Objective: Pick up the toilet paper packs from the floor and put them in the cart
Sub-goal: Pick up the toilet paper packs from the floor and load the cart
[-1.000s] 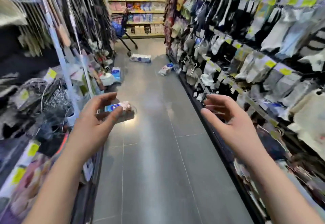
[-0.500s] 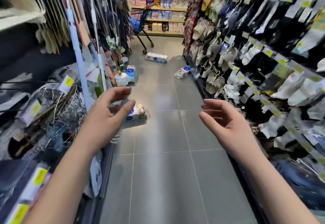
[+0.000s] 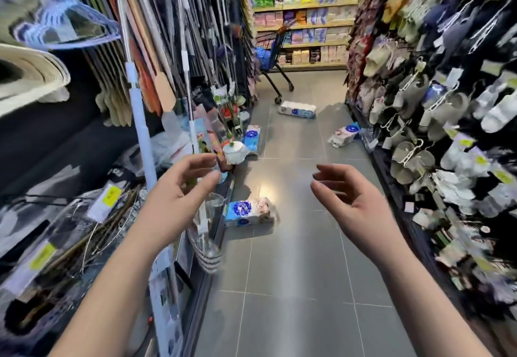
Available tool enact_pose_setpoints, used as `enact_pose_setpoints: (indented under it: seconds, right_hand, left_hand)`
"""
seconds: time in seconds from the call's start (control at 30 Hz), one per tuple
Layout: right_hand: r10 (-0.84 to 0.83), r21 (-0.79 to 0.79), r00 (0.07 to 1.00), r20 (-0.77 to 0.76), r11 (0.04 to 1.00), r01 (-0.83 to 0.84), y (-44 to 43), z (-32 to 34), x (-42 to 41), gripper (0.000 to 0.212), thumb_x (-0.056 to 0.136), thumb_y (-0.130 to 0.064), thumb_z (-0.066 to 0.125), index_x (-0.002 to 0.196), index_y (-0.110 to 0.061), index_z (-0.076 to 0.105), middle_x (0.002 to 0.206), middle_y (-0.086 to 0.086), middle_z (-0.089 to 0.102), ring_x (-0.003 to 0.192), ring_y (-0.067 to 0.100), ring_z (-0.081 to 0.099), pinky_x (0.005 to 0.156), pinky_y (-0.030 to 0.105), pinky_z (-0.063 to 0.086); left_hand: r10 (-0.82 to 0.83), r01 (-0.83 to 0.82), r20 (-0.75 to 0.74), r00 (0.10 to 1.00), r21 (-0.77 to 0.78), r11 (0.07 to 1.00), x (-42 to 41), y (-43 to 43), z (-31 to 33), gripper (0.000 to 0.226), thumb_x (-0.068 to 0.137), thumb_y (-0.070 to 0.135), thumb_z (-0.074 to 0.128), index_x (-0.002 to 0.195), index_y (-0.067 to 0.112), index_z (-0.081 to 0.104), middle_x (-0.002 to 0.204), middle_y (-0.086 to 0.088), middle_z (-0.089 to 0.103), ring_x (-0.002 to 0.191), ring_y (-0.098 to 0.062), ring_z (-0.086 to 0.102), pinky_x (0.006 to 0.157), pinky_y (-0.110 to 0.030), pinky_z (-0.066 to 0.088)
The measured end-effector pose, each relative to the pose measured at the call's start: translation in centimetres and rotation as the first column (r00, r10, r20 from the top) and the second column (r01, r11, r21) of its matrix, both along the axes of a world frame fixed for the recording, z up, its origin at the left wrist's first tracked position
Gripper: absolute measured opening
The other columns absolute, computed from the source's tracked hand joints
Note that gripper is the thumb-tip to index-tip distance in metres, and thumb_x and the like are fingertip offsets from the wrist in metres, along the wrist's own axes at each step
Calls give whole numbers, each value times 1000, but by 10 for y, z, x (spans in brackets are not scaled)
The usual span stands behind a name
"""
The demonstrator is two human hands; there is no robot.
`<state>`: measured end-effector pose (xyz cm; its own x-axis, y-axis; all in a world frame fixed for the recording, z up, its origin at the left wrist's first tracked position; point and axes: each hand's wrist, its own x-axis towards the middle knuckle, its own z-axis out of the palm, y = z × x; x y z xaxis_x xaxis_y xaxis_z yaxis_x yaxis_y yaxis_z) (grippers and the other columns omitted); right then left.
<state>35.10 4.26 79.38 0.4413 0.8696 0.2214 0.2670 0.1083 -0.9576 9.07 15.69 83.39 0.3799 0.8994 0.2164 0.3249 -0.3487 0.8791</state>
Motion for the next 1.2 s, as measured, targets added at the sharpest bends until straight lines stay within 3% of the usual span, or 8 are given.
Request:
enact_pose_setpoints:
  seconds: [0.23,0.4,0.53,0.7,0.8,0.9,1.03,1.2]
  right_hand:
    - [89,-35,994,-55,995,-91,99,-4,56,26,93,-22,72,119,-26,68,107,-9,75,95,-2,70,77,11,51]
    - [112,-76,991,-66,990,-117,169,-9,80,26,93,-25,73,118,-29,68,108,-10,75,98,1,70,77,11,51]
    - [87,-93,995,-44,992,-91,233,-13,95,27,93,-25,72,119,-29,68,109,-10,74,96,-2,69,76,10,50]
    - [65,-115,998,-8,991,-66,325,-14,111,27,93,-27,73,118,-30,68,109,-10,75,98,1,70,78,11,51]
    - [45,-133,999,17,990,-42,380,-11,121,27,92,-30,73,119,-33,68,110,-12,75,100,1,70,79,12,52]
    - [17,-146,999,34,989,-12,427,-8,126,28,92,-32,73,119,-33,68,109,-13,75,99,0,70,79,12,51]
    - [0,-167,999,44,986,7,478,-12,130,28,92,-31,73,120,-32,68,109,-13,75,98,-1,70,78,11,51]
    - [-2,-213,1000,4,977,3,526,-29,135,27,93,-27,73,119,-30,68,110,-11,75,97,1,70,73,11,50]
  left_hand:
    - [64,-63,8,998,-79,995,52,72,-14,26,94,34,64,120,35,63,119,17,68,115,1,61,102,-35,50]
    - [82,-80,13,997,-95,992,76,139,-24,27,94,38,63,121,38,62,120,18,68,118,0,61,103,-39,50]
    - [55,-56,-11,998,-86,995,95,207,-31,27,93,39,62,120,40,61,117,22,67,113,4,61,91,-30,55]
    - [20,-17,36,999,-70,997,116,310,-34,26,94,37,61,120,39,61,118,22,67,111,10,59,85,-7,45]
    - [-3,8,60,998,-82,997,124,375,-38,24,95,33,61,119,38,62,115,22,68,110,8,61,81,-4,46]
    - [-23,29,65,998,-104,994,129,433,-42,25,95,33,61,119,35,62,115,20,68,111,6,61,83,-9,48]
    - [-41,50,75,996,-116,992,140,494,-53,27,94,36,61,121,36,62,118,18,68,113,3,61,92,-26,51]
    - [-46,60,80,996,-183,981,153,541,-69,27,94,36,62,122,36,62,118,20,68,111,5,62,93,-22,51]
